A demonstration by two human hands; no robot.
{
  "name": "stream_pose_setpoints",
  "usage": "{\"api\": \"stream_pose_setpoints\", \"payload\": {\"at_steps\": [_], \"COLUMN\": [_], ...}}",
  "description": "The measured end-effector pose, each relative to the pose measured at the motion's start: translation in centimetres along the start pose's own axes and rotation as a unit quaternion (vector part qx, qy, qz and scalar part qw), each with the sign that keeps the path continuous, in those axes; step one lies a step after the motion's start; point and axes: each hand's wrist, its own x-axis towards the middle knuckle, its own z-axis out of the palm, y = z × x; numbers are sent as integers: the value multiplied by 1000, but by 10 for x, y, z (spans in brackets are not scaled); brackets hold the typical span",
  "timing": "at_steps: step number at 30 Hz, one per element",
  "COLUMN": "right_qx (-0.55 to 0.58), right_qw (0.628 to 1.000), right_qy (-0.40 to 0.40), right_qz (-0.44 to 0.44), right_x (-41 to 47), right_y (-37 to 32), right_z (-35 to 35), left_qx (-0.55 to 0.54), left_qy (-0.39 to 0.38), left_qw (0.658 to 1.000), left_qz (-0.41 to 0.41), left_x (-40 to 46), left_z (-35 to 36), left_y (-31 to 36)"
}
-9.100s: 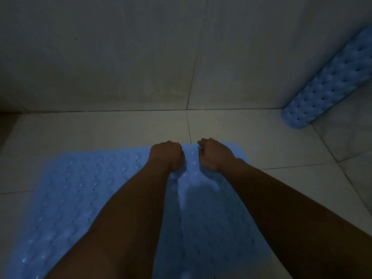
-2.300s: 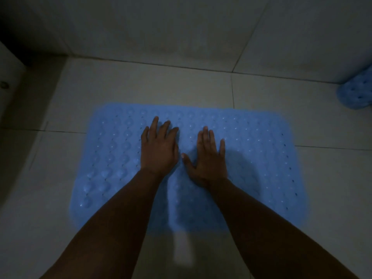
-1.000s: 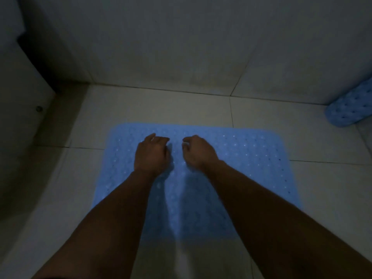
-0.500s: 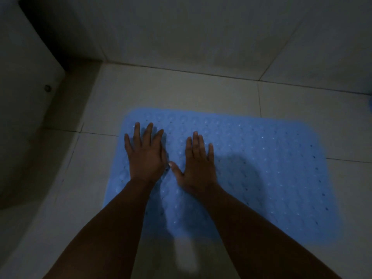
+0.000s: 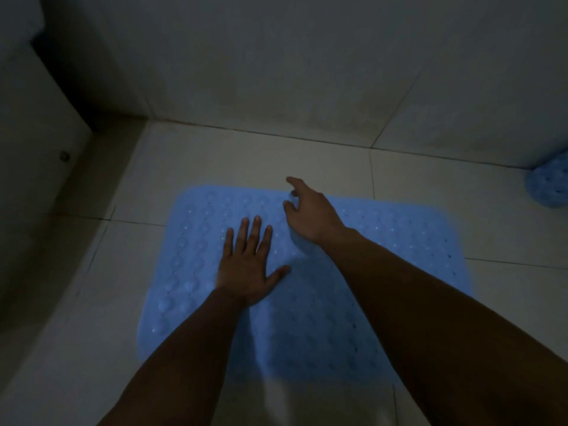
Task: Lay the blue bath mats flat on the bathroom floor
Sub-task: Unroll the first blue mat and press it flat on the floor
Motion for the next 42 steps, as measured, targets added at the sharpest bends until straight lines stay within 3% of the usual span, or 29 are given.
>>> {"api": "stream_pose_setpoints", "payload": {"at_steps": [6,10,13,16,19,22,28,35,39,42], "right_qx": [41,59,41,-33,-95,-137,-194,-271,-259,-231], "right_qw": [995,992,995,999,987,977,973,961,965,971], "right_qy": [76,99,80,-16,-122,-154,-124,33,21,-63], "right_qz": [-52,-41,-38,19,51,48,0,-54,-44,-21], "right_x": [-2,-11,-23,-15,-4,2,-39,-57,-56,-53], "right_y": [31,36,29,7,-29,-57,-69,-52,-54,-60], "right_z": [15,17,10,-6,-13,13,138,185,186,174], "left_qx": [19,6,-6,-94,-144,-120,-80,-59,-48,-62], "left_qy": [45,21,-34,-102,16,87,102,118,123,117], "left_qw": [999,1000,999,990,989,987,983,979,976,977], "left_qz": [2,3,-9,-17,-29,-67,-132,-159,-171,-169], "left_x": [-3,-3,-2,9,3,-6,-21,-37,-48,-45], "left_z": [6,6,-2,-31,-68,-82,-73,-46,-39,-47], "left_y": [0,-1,0,-5,-30,-62,-104,-126,-135,-139]}}
